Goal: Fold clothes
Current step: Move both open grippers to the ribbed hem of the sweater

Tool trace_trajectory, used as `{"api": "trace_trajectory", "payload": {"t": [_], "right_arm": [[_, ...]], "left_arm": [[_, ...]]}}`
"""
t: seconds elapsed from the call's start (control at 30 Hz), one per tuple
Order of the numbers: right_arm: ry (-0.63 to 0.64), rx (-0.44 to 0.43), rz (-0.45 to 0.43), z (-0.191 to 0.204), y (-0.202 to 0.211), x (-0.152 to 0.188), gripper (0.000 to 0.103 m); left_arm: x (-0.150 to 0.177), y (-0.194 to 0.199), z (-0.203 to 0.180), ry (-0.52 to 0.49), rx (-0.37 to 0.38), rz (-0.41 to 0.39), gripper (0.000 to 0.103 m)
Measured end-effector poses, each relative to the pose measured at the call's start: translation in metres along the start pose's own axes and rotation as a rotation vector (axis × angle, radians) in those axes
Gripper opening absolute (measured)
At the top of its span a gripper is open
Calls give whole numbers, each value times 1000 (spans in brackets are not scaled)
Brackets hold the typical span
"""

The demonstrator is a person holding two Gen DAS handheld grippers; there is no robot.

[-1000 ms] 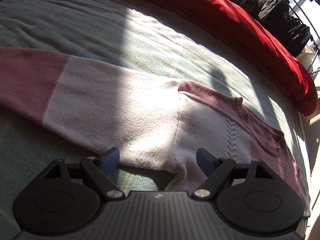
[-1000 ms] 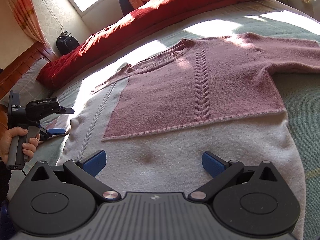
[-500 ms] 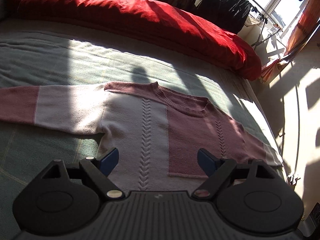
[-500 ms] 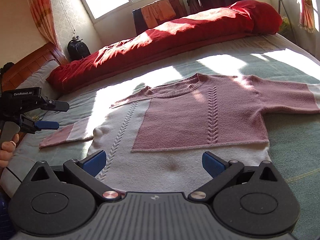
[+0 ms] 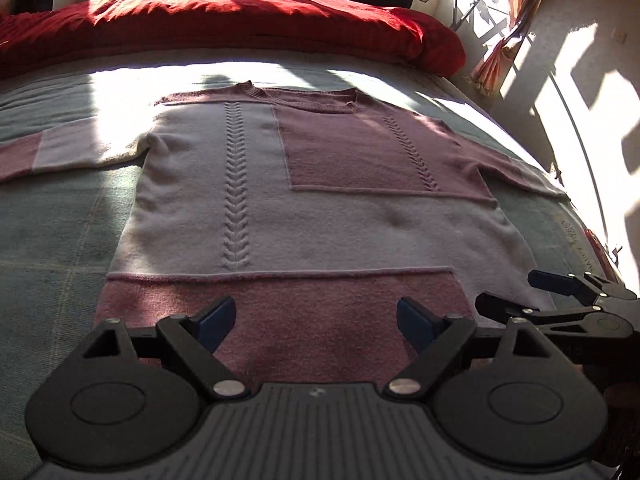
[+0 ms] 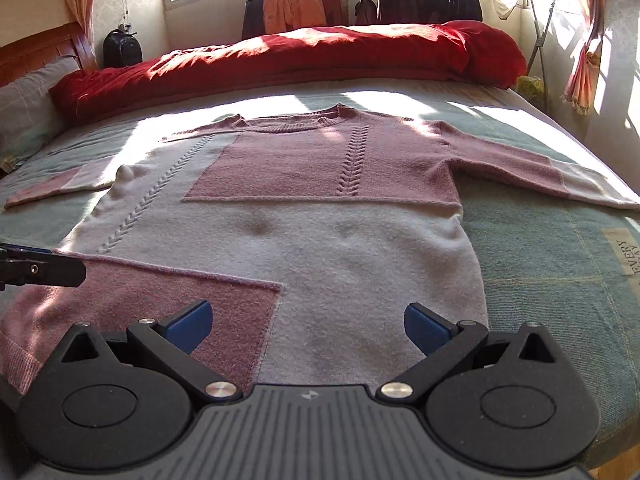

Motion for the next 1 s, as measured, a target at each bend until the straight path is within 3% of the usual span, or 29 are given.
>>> {"api": "trace_trajectory", "payload": {"t": [0.13, 0.4, 0.53, 0.67, 0.83, 0.93, 1.0], "right_arm": [[-14, 25, 63, -9, -13, 26, 103], [-14, -12, 1, -13, -12, 40, 103], [-7, -4, -14, -11, -12, 41, 103], [-11, -1, -7, -12, -8, 38, 103], [-40, 6, -12, -17, 4, 40, 103], [-71, 27, -46, -21, 12, 38, 103], [-83, 39, -62, -23, 16, 35, 103]], "left_arm": [[30, -10, -3, -11, -43, 15, 87], [55, 4, -24, -63, -11, 49, 87], [49, 9, -33, -132, -35, -5, 87], [48, -8, -32, -125, -33, 40, 88], [64, -8, -55, -219, 28, 91, 94], [63, 2, -61, -247, 19, 38, 94], [56, 6, -52, -213, -22, 2, 94]]}}
Point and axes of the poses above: each gripper's, at about its wrist camera, not at the fingertips, and y roughly against the way its jaws point, z to its left, x to its underside, the point moved 7 cm from there along -y, roughly the way its jaws point, and after that the axes turned 5 degrees about x, right-handed, at the moved point
